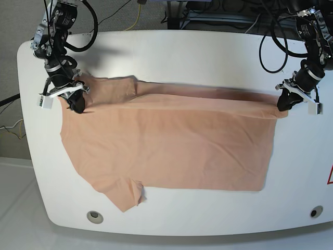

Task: Fold the T-shirt properly
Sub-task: 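Lower the held shoulder edge onto the shirt body and open both grippers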

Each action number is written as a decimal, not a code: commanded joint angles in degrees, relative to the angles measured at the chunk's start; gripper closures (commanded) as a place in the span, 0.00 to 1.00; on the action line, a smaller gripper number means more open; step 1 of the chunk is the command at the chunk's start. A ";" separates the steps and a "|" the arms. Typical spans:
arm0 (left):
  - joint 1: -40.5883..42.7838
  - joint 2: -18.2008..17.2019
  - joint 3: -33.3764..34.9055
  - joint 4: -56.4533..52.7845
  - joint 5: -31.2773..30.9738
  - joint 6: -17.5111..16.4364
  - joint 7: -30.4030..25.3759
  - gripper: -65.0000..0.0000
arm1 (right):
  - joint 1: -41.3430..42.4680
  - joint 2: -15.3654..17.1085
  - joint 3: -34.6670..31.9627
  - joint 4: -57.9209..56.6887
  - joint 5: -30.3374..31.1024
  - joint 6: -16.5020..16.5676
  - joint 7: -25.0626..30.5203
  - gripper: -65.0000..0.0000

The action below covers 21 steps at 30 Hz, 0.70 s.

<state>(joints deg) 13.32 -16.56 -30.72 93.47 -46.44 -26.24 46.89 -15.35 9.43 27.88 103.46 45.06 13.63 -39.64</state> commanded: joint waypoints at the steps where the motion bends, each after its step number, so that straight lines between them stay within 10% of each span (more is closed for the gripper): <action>1: -0.75 -0.89 -0.64 0.48 -1.04 -0.33 -1.46 1.00 | 1.28 0.95 0.31 -0.60 0.62 0.63 1.67 1.00; 21: -8.53 -1.00 1.79 -7.74 2.25 -0.69 -1.76 1.00 | 13.79 2.36 -0.42 -15.06 0.16 2.18 1.75 1.00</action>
<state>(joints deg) 5.78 -16.53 -28.75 85.60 -43.83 -27.03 46.78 -2.90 10.57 27.27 88.14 44.80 15.29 -39.66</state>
